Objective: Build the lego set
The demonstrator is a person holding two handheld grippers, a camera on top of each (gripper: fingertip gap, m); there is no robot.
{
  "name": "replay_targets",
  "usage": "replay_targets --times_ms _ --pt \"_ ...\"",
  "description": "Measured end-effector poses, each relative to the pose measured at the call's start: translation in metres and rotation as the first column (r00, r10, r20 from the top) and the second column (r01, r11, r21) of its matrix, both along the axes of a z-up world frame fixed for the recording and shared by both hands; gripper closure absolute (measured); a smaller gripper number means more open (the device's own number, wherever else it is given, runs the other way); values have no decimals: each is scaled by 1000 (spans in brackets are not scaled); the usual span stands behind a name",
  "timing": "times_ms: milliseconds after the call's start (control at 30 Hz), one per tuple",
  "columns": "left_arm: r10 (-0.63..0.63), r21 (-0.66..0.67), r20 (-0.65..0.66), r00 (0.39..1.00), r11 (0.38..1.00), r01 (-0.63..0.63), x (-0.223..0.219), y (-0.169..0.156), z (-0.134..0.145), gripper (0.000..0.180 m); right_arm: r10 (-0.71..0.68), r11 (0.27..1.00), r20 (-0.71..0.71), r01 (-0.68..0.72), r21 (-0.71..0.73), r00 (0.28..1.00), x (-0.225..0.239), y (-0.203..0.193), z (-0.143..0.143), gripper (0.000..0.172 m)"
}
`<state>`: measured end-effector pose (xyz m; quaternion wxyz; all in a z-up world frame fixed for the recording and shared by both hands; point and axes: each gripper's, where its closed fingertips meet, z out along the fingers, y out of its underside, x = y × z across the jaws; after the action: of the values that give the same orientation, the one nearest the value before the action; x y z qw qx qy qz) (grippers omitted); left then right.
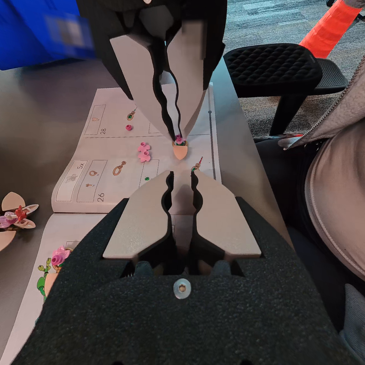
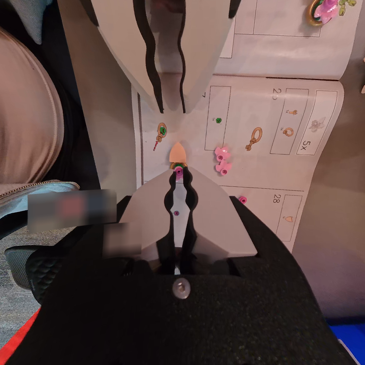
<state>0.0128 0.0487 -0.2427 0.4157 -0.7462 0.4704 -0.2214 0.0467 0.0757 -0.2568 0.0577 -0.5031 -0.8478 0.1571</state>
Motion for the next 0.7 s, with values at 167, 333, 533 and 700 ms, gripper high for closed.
replay_targets --times_ms 167,333,533,700 --pt "1 -3 -1 1000 1000 -1 0 0 0 164 3 1000 8 -3 -3 1000 0 -1 0 166" --pt "2 -7 -2 1000 1000 -2 0 0 -1 164 3 1000 16 -3 0 1000 1 -1 -1 166" --pt "1 -6 -4 1000 1000 -1 0 0 -1 164 -4 1000 34 4 4 999 2 -1 -2 166" --pt "0 -10 -5 1000 1000 0 0 0 -1 164 -13 1000 59 12 17 998 2 -1 -2 167"
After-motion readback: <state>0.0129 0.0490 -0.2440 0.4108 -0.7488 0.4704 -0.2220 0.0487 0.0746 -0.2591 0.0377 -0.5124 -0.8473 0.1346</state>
